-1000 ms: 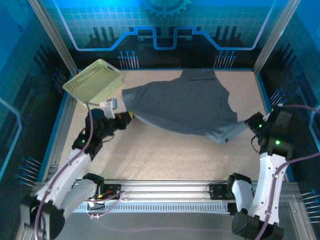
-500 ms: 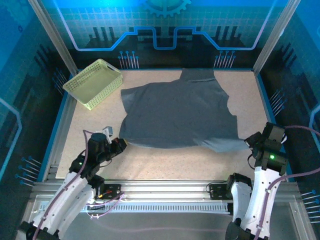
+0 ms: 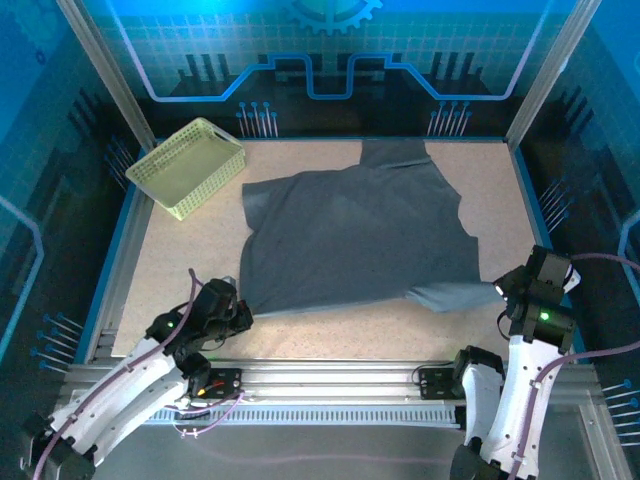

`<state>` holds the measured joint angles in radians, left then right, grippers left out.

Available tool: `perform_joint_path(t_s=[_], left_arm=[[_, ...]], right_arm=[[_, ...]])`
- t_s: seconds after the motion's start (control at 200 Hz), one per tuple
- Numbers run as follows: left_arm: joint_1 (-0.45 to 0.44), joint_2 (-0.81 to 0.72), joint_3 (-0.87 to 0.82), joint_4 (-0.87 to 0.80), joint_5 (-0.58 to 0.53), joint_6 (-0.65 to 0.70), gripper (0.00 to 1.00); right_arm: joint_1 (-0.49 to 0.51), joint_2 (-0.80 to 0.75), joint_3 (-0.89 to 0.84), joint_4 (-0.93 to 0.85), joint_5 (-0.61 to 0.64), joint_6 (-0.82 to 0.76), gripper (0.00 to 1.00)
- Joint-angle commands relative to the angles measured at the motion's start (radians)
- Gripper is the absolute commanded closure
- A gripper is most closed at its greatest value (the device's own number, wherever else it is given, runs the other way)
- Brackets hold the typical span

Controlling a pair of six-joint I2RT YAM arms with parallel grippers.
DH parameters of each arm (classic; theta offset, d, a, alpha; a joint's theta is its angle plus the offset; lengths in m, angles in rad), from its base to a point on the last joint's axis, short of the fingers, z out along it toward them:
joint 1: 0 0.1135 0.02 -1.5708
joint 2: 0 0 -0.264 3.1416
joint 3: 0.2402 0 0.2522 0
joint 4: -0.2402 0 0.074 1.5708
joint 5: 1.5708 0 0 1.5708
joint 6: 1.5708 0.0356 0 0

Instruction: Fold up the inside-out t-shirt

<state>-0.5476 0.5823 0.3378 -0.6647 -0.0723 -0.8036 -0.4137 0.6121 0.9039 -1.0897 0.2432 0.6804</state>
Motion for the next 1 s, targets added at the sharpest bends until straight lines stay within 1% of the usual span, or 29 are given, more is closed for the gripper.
perform_joint_path(t_s=[0.0,0.08,0.15,0.225,0.345,0.375,0.425,0.48,0.515,0.61,0.71,0.805,0.995], left_arm=[[-0.007,0.055,0.084,0.006,-0.077,0.004,1.0],[-0.003,0.131,0.141,0.063,-0.119,0.024,1.0],[0.002,0.221,0.206,0.11,-0.138,0.057,1.0],[0.008,0.317,0.277,0.125,-0.177,0.079,1.0],[0.064,0.406,0.331,0.127,-0.224,0.071,1.0],[0.082,0.418,0.332,0.129,-0.231,0.061,0.97],[0.121,0.437,0.325,0.143,-0.22,0.046,0.96],[0.16,0.456,0.319,0.18,-0.195,0.049,0.98],[0.174,0.469,0.321,0.187,-0.201,0.049,1.0],[0.207,0.506,0.335,0.2,-0.212,0.062,1.0],[0.244,0.543,0.337,0.227,-0.21,0.077,1.0],[0.266,0.59,0.341,0.257,-0.197,0.096,1.0],[0.27,0.707,0.37,0.3,-0.149,0.136,0.99]], right_arm=[[0.007,0.003,-0.008,0.094,-0.077,-0.043,1.0],[0.06,0.071,-0.005,0.152,-0.109,-0.057,1.0],[0.131,0.175,0.024,0.167,-0.08,-0.063,1.0],[0.196,0.272,0.053,0.195,-0.043,-0.067,1.0],[0.257,0.394,0.097,0.276,-0.027,-0.085,1.0],[0.265,0.428,0.115,0.287,-0.024,-0.085,1.0],[0.28,0.485,0.147,0.313,-0.025,-0.091,1.0],[0.297,0.55,0.192,0.319,-0.019,-0.086,1.0],[0.311,0.585,0.216,0.33,-0.01,-0.087,1.0],[0.343,0.672,0.285,0.349,0.047,-0.085,1.0],[0.35,0.763,0.354,0.358,0.078,-0.088,1.0],[0.358,0.838,0.402,0.382,0.098,-0.102,1.0],[0.374,0.959,0.49,0.411,0.101,-0.133,1.0]])
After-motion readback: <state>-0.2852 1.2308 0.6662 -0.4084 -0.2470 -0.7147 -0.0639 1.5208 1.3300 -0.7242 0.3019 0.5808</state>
